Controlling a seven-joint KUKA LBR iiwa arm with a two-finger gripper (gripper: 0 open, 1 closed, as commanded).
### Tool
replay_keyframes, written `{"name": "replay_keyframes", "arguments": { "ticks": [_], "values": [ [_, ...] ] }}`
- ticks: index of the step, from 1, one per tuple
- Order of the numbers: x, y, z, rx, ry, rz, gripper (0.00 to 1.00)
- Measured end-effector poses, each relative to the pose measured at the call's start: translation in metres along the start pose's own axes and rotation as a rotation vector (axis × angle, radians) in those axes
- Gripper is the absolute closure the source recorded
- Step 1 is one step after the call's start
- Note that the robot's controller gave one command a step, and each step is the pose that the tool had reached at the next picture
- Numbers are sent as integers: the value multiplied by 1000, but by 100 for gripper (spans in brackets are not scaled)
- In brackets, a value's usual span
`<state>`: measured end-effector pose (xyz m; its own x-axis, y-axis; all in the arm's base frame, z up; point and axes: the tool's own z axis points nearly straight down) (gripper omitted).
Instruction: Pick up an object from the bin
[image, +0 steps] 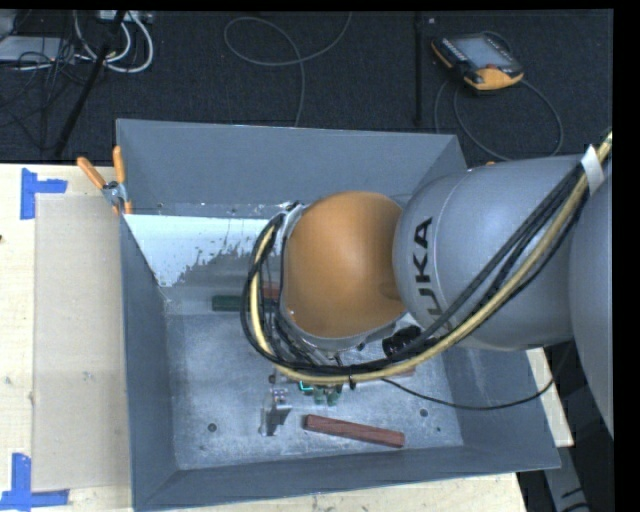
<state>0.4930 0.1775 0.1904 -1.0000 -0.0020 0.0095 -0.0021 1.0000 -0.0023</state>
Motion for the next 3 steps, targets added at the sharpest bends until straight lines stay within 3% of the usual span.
{"name": "replay_keyframes", "arguments": {
  "ticks": [1, 2, 3],
  "values": [
    [-2, -1, -4, -2, -8, 4, 0],
    [3, -54, 50, -2, -10, -124, 0],
    [14, -75, 49, -2, -6, -112, 0]
  ]
}}
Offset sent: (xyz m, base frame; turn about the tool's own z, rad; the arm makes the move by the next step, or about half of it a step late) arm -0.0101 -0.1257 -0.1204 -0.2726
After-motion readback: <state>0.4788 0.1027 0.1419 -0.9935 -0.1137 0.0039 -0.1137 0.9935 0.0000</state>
